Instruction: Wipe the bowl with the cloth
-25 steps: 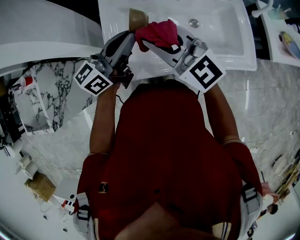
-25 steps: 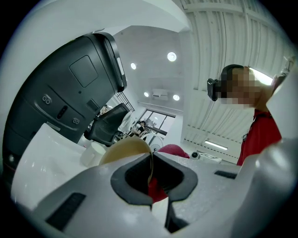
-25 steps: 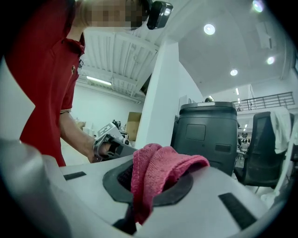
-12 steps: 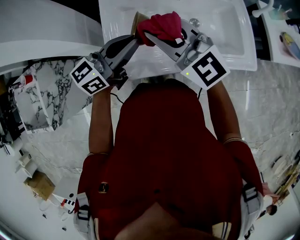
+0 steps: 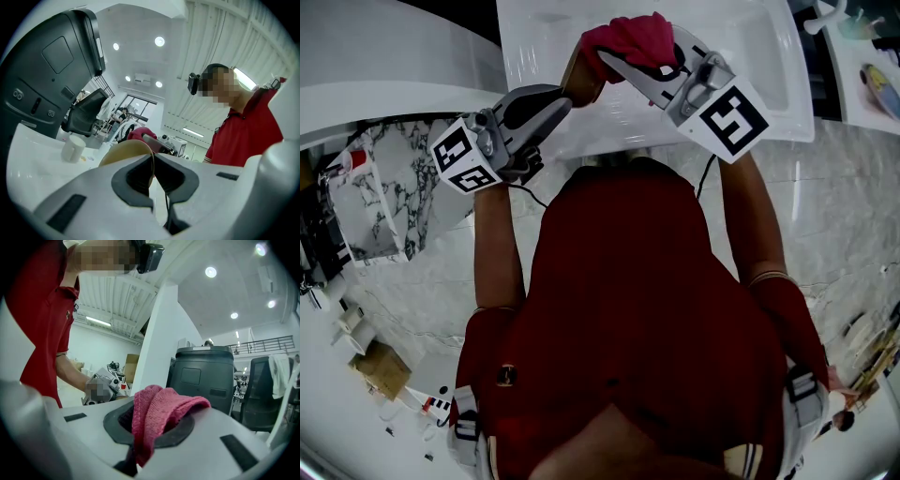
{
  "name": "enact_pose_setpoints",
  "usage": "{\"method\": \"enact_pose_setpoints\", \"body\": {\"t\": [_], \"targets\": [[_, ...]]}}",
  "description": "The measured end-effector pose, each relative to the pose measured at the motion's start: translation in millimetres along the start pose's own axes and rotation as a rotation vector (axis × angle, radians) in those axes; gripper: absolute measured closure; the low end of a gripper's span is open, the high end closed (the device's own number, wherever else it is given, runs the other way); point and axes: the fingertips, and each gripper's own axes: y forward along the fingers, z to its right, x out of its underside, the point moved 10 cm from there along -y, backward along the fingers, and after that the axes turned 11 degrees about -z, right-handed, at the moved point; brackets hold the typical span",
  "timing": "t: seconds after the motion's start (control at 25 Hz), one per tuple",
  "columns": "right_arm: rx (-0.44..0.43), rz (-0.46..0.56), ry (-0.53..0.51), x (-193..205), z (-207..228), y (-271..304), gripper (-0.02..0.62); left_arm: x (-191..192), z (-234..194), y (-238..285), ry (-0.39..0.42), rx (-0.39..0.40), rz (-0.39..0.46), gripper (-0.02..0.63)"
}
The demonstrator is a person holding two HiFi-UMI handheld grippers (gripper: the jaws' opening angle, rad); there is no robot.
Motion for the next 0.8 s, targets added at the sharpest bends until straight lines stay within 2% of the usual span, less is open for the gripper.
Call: {"method": "enact_pose_setpoints", "body": {"t": [0.44, 0.8], "targets": [[0.018, 0.019, 0.114, 17, 20, -5, 0.566, -8, 6, -1, 0.011, 0.095, 0.062, 0.584], [-0.018, 0.088, 0.219, 30, 25, -8, 0.566, -13, 7, -5, 0.007, 0.154, 0.141, 0.586]]}}
